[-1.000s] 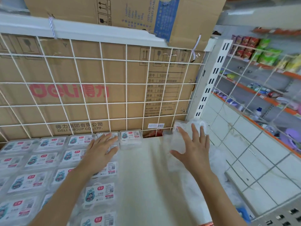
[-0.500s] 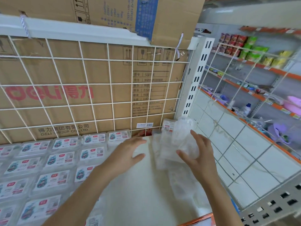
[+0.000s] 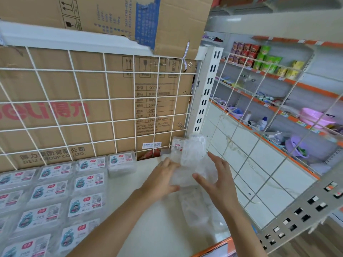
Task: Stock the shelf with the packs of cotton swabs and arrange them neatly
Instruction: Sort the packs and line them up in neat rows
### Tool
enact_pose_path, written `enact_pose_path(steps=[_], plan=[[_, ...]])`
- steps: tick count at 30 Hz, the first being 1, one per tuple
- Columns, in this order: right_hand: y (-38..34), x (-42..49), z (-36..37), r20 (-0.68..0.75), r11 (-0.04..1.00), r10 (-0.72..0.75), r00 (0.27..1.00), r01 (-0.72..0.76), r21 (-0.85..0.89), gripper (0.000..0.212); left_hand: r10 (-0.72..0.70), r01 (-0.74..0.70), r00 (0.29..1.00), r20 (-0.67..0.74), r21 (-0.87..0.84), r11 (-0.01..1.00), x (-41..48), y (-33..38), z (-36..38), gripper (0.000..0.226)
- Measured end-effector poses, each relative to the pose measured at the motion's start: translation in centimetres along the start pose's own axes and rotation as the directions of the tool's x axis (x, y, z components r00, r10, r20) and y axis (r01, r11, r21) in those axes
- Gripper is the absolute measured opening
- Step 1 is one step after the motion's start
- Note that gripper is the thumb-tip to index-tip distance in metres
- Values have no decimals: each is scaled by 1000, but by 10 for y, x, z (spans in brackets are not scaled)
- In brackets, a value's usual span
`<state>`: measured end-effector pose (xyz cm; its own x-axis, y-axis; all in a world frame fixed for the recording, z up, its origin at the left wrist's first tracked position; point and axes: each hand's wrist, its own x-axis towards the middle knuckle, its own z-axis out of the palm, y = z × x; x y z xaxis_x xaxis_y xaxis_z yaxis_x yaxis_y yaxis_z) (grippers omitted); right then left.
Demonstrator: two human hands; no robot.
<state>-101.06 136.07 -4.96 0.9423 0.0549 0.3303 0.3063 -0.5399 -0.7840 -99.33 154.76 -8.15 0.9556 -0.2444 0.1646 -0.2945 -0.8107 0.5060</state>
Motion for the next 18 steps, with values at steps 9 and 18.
enact_pose_path(steps=[9, 18], plan=[[-6, 1, 0, 16, 1000, 21, 1000, -21, 4, 75, -120, 181, 974, 194, -336, 924, -24, -4, -36, 57], [-34, 0, 10, 174, 687, 171, 970, -244, 685, 55, -402, 391, 890, 214, -813, 431, -57, -11, -61, 36]])
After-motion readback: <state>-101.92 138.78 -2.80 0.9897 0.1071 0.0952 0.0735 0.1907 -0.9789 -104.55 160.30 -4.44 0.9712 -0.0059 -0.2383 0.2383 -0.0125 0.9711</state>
